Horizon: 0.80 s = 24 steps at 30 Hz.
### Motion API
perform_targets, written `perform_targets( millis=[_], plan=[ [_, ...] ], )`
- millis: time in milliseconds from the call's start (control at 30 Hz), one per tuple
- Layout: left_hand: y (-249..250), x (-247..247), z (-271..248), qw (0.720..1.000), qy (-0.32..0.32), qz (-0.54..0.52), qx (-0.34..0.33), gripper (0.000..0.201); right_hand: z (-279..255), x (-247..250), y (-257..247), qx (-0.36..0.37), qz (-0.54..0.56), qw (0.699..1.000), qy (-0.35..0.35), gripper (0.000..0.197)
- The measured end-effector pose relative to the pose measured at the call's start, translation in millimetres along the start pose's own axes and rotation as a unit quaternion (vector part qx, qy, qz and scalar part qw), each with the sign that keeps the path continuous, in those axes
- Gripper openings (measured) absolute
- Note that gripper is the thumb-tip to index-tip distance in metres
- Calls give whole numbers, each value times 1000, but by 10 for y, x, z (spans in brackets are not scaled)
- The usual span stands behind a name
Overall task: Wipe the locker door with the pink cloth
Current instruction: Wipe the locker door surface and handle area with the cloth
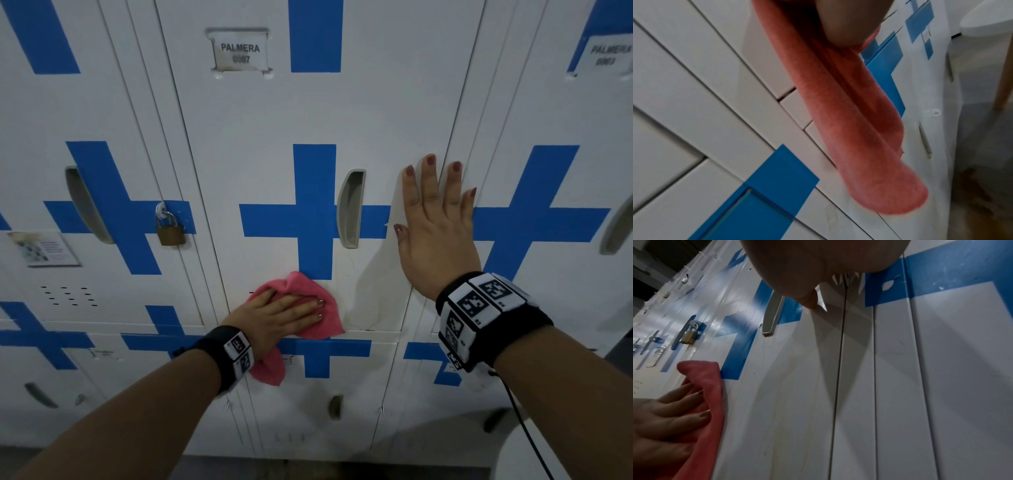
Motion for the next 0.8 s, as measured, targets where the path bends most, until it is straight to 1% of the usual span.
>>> perform_targets(
  millis=[133, 200, 300, 367, 467, 533, 567, 600, 633, 667, 700, 733, 767, 800],
  plan=[
    [57, -53, 48, 1000, -8, 5, -20, 116, 3, -2, 0, -1, -2, 1000, 2, 72],
    [74, -92, 61, 999, -17, 11, -38, 119, 3, -1, 2, -1, -2, 1000, 3, 71],
    [79, -177, 66, 997, -46, 23, -62, 124, 1, 1, 0, -2, -1, 1000, 2, 71],
    [64, -237, 65, 995, -64, 27, -74, 122, -1, 1, 0, -3, -5, 1000, 2, 72],
    [39, -285, 38, 992, -70, 56, -86, 116, -4, 3, 2, -2, -7, 1000, 2, 72],
    [-12, -298, -48, 990, -69, 75, -98, 118, -6, 6, 2, -3, -6, 1000, 0, 72],
    [-50, -285, -106, 989, -65, 89, -102, 123, -7, 7, 3, -4, -7, 1000, -1, 72],
    [-107, -228, -178, 984, -86, 120, -100, 133, -8, 8, 2, -4, -8, 1000, -2, 72],
    [-172, -184, -241, 977, -121, 150, -93, 145, -6, 8, 2, -5, -8, 1000, -3, 72],
    [-231, -230, -267, 979, -110, 148, -88, 154, -4, 7, 2, -5, -9, 1000, -4, 72],
    [-294, -314, -267, 986, -74, 125, -79, 160, -2, 9, -1, -6, -9, 1000, -4, 72],
    [-344, -418, -286, 991, -53, 104, -63, 163, -1, 10, -5, -6, -10, 1000, -5, 72],
    [-367, -460, -336, 993, -54, 94, -53, 164, -2, 11, -7, -7, -11, 1000, -7, 72],
    [-374, -437, -390, 991, -66, 97, -60, 162, -4, 11, -9, -7, -12, 1000, -9, 72]
  ],
)
Point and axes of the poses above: each hand's wrist, its own z-axis towards the middle knuckle, its own x-axis out of the back of the hand, y = z × x, the point moved 1 cm from there along z, towards the middle knuckle
